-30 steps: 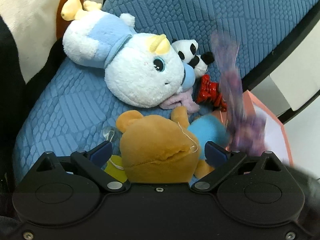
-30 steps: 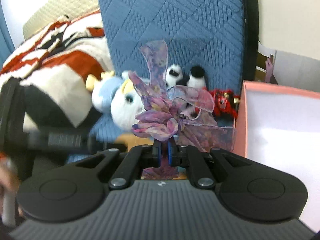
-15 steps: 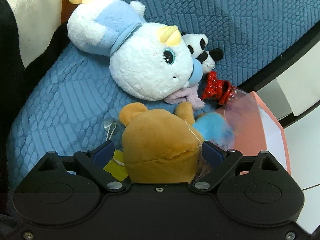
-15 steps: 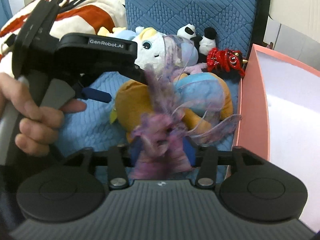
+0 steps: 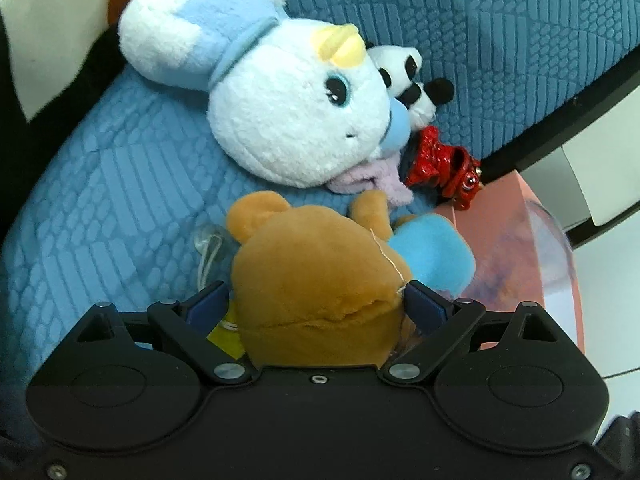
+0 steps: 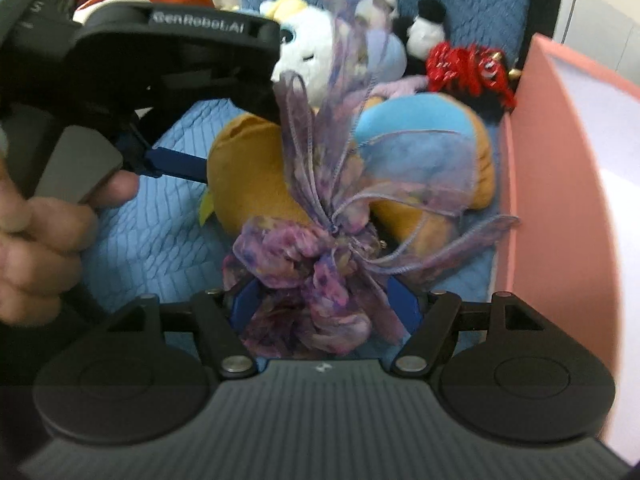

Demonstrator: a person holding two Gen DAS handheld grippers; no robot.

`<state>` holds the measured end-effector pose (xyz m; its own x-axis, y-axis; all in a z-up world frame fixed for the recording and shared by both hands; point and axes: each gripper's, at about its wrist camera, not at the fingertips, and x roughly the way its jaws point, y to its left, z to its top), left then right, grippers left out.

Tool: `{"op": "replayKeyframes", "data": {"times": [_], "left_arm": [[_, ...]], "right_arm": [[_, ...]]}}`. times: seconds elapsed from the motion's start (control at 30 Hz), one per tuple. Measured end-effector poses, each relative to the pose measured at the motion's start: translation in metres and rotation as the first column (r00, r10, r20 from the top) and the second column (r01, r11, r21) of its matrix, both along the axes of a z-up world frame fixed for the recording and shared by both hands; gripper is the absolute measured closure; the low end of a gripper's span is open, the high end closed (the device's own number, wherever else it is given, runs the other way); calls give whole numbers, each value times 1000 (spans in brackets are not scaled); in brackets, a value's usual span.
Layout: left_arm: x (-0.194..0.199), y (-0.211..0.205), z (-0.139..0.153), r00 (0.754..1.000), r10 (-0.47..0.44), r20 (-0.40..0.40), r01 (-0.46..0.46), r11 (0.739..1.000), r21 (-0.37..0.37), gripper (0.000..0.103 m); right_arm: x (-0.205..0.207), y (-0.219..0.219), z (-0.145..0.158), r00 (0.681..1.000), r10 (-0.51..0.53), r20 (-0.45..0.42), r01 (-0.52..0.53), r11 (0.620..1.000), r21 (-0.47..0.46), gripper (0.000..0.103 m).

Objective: Organize objects
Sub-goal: 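Grasp the orange bear with the left gripper while the right gripper holds the purple bow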

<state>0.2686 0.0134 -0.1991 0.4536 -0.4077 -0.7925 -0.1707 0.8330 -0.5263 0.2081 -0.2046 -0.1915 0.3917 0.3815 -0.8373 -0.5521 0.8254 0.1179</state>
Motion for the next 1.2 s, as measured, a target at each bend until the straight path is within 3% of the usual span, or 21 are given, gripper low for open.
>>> {"op": "replayKeyframes", "data": {"times": [0.13, 0.2, 0.27, 0.33, 0.4, 0.7, 0.9, 1.2], "left_arm": [[4, -3, -3, 1000, -5, -5, 5, 1000, 1, 10], [6, -5, -4, 1000, -10, -10, 10, 1000, 5, 10], [7, -6, -5, 1000, -13, -6, 13, 1000, 9, 10], [8, -6, -6, 1000, -12, -4, 12, 1000, 7, 10], [9, -6, -6, 1000, -12, -2, 12, 1000, 4, 13], [-3, -1, 2, 999, 22, 32, -22, 1000, -8, 31], [-17, 12, 11, 996, 51, 67, -48, 998, -34, 32], [-39, 20, 16, 995, 81, 52, -77, 995, -62, 32]], "right_arm": [[3, 3, -7, 1000, 1, -19, -1, 1000, 26, 32], [2, 2, -9, 1000, 2, -24, -1, 1000, 26, 40], [2, 1, -9, 1000, -12, -20, 12, 1000, 18, 63], [2, -1, -7, 999, -29, -23, 30, 999, 29, 79], [3, -5, -5, 999, -49, -18, 50, 998, 39, 87], [0, -20, 9, 991, -133, 28, 131, 990, 58, 90], [-2, -29, 26, 985, -169, 38, 164, 980, 113, 90], [-8, -39, 48, 980, -195, 48, 188, 976, 111, 90]]}}
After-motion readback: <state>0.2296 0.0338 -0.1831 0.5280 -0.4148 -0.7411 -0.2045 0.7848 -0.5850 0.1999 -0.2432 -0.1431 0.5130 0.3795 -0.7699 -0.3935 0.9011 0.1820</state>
